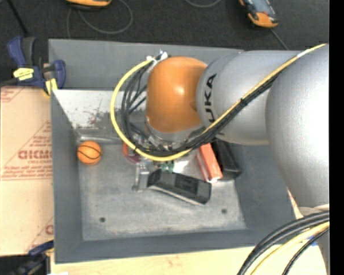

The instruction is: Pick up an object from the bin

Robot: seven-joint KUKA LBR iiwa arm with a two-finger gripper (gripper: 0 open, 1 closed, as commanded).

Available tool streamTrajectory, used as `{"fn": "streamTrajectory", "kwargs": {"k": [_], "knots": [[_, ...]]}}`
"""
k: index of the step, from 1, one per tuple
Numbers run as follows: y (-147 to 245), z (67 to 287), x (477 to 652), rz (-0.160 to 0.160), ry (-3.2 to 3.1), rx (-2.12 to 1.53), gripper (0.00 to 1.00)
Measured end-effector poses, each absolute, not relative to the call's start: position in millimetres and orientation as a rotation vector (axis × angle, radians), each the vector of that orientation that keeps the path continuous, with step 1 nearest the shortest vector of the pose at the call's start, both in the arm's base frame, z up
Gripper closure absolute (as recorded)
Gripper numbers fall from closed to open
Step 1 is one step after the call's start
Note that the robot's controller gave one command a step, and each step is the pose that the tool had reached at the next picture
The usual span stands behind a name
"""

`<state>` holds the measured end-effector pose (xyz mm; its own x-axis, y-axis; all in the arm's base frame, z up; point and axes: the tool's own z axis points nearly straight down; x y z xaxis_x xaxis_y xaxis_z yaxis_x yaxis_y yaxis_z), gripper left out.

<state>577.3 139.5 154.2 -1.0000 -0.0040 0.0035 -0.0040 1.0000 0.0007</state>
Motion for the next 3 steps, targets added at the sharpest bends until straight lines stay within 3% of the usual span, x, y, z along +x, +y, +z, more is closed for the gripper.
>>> {"fn": "streamTrajectory", "kwargs": {"k": [2, 3], "knots": [[125.5, 155.0, 586.4, -0.005, -3.145, 0.109, 0.0], [91.3, 111.1, 580.9, 0.004, -3.136, 0.284, 0.0]]}}
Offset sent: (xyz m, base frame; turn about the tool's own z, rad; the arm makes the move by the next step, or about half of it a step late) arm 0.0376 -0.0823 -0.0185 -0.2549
